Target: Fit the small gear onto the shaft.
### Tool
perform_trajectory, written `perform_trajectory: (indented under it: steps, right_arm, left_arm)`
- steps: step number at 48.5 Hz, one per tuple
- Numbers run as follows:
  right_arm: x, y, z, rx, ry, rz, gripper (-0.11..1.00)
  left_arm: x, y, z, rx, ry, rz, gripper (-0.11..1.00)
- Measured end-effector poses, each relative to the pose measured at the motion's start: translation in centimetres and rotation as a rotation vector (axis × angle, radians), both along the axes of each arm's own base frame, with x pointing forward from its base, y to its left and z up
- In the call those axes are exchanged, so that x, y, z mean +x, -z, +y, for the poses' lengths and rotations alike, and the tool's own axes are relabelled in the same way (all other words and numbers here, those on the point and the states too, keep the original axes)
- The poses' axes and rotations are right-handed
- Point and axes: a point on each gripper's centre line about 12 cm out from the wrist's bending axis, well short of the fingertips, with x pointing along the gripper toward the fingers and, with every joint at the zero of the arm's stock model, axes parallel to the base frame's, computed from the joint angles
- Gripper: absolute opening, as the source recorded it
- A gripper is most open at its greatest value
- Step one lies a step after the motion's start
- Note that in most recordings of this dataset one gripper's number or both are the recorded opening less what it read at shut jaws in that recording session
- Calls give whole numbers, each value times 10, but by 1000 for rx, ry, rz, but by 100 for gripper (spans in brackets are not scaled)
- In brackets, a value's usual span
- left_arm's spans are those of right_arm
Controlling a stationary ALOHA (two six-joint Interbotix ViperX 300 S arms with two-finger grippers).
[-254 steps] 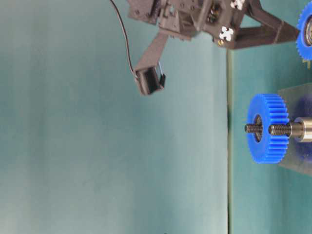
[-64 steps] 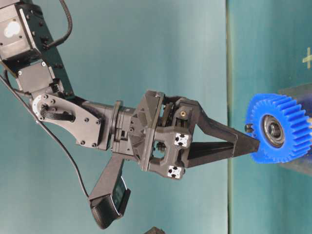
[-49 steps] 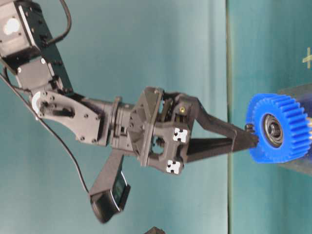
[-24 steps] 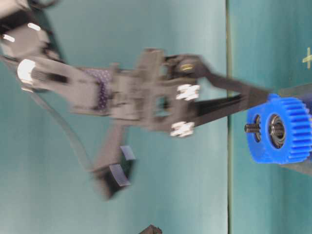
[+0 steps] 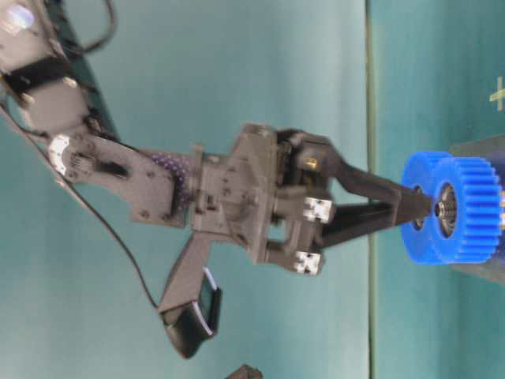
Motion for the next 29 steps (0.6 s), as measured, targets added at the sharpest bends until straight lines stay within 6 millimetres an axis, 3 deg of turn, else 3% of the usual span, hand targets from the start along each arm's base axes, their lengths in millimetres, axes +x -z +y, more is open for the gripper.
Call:
perform_trajectory:
  steps: [15, 29]
  right_arm:
    - [-14, 2, 9, 12, -7, 32, -1]
    - [-29, -3, 62, 51, -46, 59, -1]
  left_arm:
    - [0, 0, 0, 0, 0, -5, 0]
    - [0, 1, 0, 1, 1, -3, 0]
